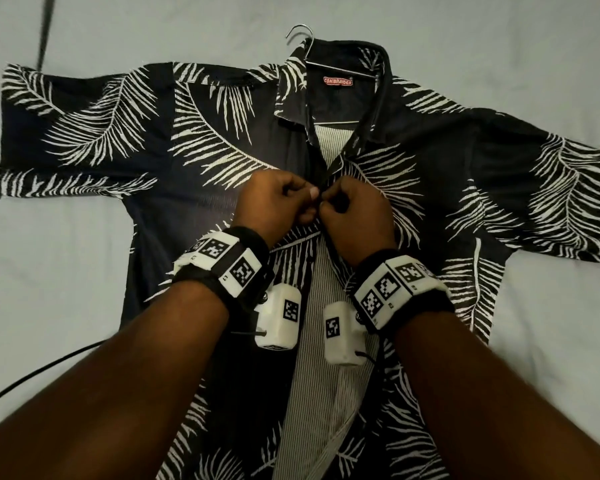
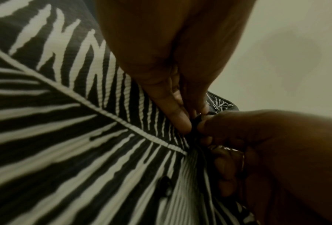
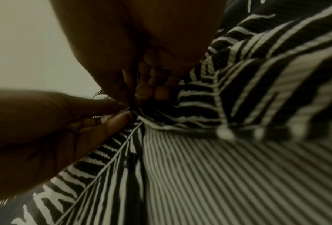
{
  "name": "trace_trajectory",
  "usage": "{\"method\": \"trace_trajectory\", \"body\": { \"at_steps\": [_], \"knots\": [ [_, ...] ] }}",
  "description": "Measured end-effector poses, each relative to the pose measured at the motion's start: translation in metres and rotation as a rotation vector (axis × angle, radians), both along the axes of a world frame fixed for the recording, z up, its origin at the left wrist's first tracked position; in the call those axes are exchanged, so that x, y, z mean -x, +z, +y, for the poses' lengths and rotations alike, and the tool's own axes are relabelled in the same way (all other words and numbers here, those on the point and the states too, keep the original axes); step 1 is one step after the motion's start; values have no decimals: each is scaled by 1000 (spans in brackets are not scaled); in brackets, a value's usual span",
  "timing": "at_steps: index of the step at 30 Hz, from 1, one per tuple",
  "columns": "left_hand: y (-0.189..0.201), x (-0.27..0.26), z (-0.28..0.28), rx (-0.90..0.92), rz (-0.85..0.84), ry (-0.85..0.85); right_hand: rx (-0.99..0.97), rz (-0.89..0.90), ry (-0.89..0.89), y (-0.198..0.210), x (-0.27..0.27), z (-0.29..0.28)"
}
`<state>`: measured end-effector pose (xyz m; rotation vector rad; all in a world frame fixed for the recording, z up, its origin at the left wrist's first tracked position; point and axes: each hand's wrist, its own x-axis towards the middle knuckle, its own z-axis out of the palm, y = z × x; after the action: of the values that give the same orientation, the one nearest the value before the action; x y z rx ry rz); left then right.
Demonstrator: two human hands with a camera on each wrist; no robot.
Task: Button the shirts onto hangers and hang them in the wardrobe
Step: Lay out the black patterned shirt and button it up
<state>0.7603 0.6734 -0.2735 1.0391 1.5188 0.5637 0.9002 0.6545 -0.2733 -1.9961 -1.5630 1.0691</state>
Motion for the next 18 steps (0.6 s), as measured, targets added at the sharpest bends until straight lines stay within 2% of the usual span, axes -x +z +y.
{"method": "trace_trajectory", "body": {
  "at_steps": [7, 11, 18],
  "knots": [
    [2, -2, 3, -10, 60, -16, -49, 102, -4, -2, -8, -4],
    [-4, -1, 3, 29, 75, 12, 3, 156, 1, -1, -12, -2],
    [3, -4, 4, 14, 129, -67, 168, 29, -38, -4, 2, 16]
  ]
}}
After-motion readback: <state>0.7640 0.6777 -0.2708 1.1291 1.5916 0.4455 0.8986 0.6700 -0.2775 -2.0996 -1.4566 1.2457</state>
